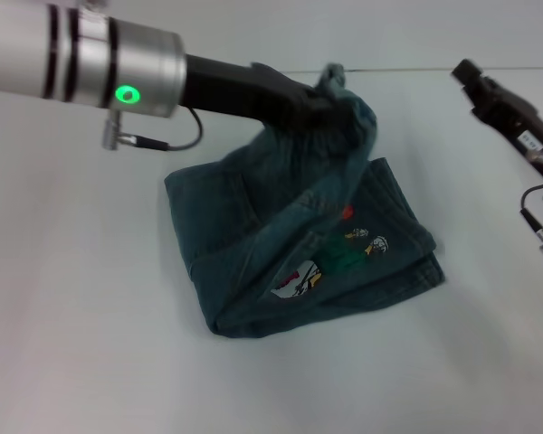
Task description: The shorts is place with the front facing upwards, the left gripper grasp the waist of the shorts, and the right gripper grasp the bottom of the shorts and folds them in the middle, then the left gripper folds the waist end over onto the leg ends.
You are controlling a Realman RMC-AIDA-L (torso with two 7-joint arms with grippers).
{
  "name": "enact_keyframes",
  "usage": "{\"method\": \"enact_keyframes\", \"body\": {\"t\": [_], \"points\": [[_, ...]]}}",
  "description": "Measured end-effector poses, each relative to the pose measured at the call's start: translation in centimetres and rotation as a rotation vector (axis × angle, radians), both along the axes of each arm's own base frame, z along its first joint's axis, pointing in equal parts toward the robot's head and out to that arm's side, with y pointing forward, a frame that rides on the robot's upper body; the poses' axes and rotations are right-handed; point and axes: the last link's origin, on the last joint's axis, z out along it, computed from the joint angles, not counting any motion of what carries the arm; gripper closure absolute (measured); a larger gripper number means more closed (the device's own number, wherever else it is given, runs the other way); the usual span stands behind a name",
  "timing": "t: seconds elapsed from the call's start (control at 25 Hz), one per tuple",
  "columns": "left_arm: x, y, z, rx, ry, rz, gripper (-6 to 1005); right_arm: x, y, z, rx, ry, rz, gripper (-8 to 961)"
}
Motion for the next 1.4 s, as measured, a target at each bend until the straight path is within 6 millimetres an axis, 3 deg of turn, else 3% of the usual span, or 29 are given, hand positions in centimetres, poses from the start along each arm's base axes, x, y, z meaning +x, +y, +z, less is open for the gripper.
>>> {"method": "enact_keyframes", "body": {"t": [0.32,0.44,0.52,0.68,0.84,1.08,1.2,1.4], "points": [[0.9,-0.5,-5.1,-0.021,0.096,0.007,802,1.0,-0.1,1.2,0.064,0.028,-0.046,955],[0.8,-0.4,-5.8,-0.021,0.103,0.025,796,1.0,-0.2,1.0,0.055,0.026,-0.043,955],[0.7,-0.4,-5.7,-0.021,0.083,0.034,718,0.9,-0.3,0.8,0.046,0.021,-0.038,955],[-0.2,-0.6,-4.6,-0.002,0.021,0.069,561,0.7,-0.4,0.5,0.014,-0.01,-0.011,954],[-2.4,-1.2,-2.4,0.039,-0.077,0.121,375,0.4,0.1,0.9,-0.057,-0.058,0.04,916],[-8.3,-2.8,1.4,0.135,-0.203,0.224,185,-0.5,0.4,1.8,-0.211,-0.176,0.145,858],[-11.2,-4.7,3.0,0.172,-0.245,0.236,99,-1.4,-0.2,2.5,-0.308,-0.237,0.246,829],[-14.7,-8.1,4.7,0.166,-0.255,0.237,92,-2.8,-2.8,4.7,-0.448,-0.345,0.469,749]]}}
